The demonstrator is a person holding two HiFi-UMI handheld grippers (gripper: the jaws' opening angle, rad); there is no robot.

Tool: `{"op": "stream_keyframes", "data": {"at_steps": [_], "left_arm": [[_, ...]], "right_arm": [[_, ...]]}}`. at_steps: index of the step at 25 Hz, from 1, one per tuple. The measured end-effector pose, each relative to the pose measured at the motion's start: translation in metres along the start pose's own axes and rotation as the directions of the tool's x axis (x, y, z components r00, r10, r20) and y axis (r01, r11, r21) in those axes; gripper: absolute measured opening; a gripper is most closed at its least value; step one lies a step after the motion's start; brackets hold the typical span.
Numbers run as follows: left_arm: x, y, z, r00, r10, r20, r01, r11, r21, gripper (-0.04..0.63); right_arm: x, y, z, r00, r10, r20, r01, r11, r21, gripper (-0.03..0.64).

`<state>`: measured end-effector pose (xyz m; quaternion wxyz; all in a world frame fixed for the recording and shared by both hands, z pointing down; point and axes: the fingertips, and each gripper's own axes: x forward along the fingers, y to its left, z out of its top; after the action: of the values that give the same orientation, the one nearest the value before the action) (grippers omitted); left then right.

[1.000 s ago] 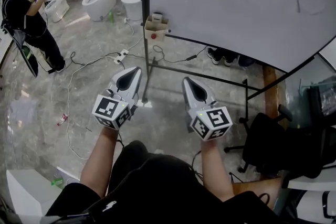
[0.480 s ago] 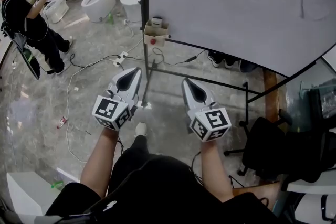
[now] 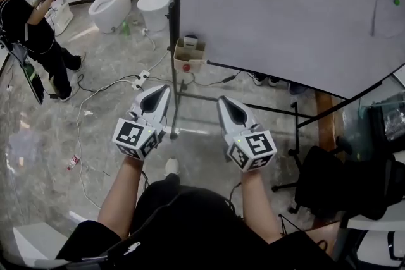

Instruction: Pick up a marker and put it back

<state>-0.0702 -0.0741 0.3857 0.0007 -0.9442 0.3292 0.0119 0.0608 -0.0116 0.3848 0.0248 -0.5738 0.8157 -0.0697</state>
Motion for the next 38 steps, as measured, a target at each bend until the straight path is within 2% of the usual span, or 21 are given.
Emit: {"op": "stream_keyframes", "data": {"at_steps": [7,11,19,29,38], "left_arm": [[0.034,0.045,0.003,0.999,-0.048,0.006,0.048,0.998,-0.027,0.006],[0.052,0.068,0.000,0.996,-0.088,-0.005,0.088,0.996,-0.010,0.006],[0.075,0.098,-0.003,0.992,-0.129,-0.005,0.129,0.991,-0.023,0.006],[0.078,0.130,-0.013,0.993,-0.116,-0.020,0.115,0.992,-0.050,0.006],[0.091,0.133,-0.019,0.997,-0.070,-0.028,0.069,0.996,-0.058,0.006]], "right_arm": [[0.053,-0.010,0.006,0.999,-0.043,-0.003,0.043,0.999,0.009,0.009],[0.079,-0.015,0.011,0.997,-0.071,0.008,0.071,0.997,0.012,0.009],[0.113,-0.024,0.008,0.993,-0.116,-0.004,0.116,0.993,0.017,0.009],[0.142,-0.021,-0.001,0.993,-0.111,-0.030,0.111,0.994,0.021,0.009],[0.151,-0.041,0.004,0.997,-0.067,-0.027,0.067,0.998,0.018,0.009]]}}
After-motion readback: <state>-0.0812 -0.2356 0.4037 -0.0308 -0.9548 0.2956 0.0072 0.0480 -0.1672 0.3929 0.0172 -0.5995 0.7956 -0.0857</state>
